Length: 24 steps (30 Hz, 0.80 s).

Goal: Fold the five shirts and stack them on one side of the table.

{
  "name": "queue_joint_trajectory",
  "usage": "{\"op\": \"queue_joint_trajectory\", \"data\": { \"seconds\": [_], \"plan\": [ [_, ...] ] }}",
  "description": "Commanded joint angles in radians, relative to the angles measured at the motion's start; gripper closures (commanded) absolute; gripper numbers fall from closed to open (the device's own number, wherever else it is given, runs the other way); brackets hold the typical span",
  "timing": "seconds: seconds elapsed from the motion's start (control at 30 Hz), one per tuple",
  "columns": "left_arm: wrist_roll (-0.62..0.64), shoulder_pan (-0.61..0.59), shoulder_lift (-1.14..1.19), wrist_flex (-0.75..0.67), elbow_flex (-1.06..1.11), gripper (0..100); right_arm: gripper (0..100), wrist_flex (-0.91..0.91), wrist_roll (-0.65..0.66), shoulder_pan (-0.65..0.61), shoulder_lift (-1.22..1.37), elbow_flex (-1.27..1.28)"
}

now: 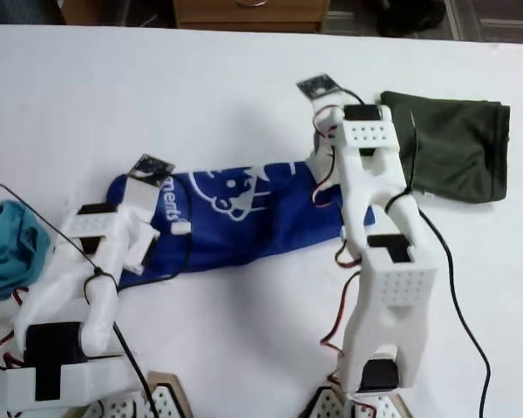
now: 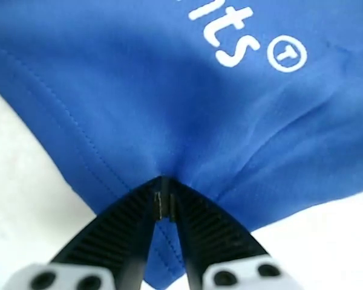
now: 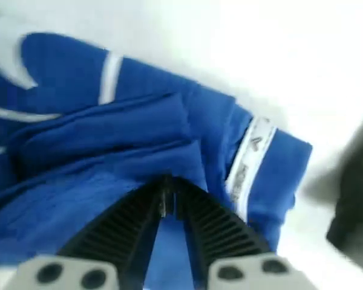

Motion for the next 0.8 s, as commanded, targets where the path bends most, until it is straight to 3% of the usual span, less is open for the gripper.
{"op": "queue_joint_trajectory", "data": {
  "seconds": [0.0, 0.23, 0.4, 0.53, 0.67, 0.77],
  "plan": [
    [-0.011, 0.005, 0.008, -0.034, -0.001, 97, 98.0, -0.056, 0.005, 0.036, 0.027, -0.032],
    [-0.003, 0.003, -0.028, -0.015, -0.025, 97, 98.0, 0.099, 0.009, 0.056, -0.173, -0.031],
    [-0.002, 0.000, -0.201, 0.164, -0.110, 97, 98.0, 0.185, 0.011, 0.056, -0.404, -0.023],
    [0.015, -0.124, -0.342, 0.226, -0.180, 97, 98.0, 0.280, 0.011, 0.058, -0.516, -0.023],
    [0.189, -0.331, -0.339, 0.086, -0.254, 87, 98.0, 0.360, 0.011, 0.058, -0.590, -0.023],
    [0.259, -0.390, -0.229, 0.048, -0.303, 79, 98.0, 0.410, 0.011, 0.065, -0.642, -0.021]
  ]
}}
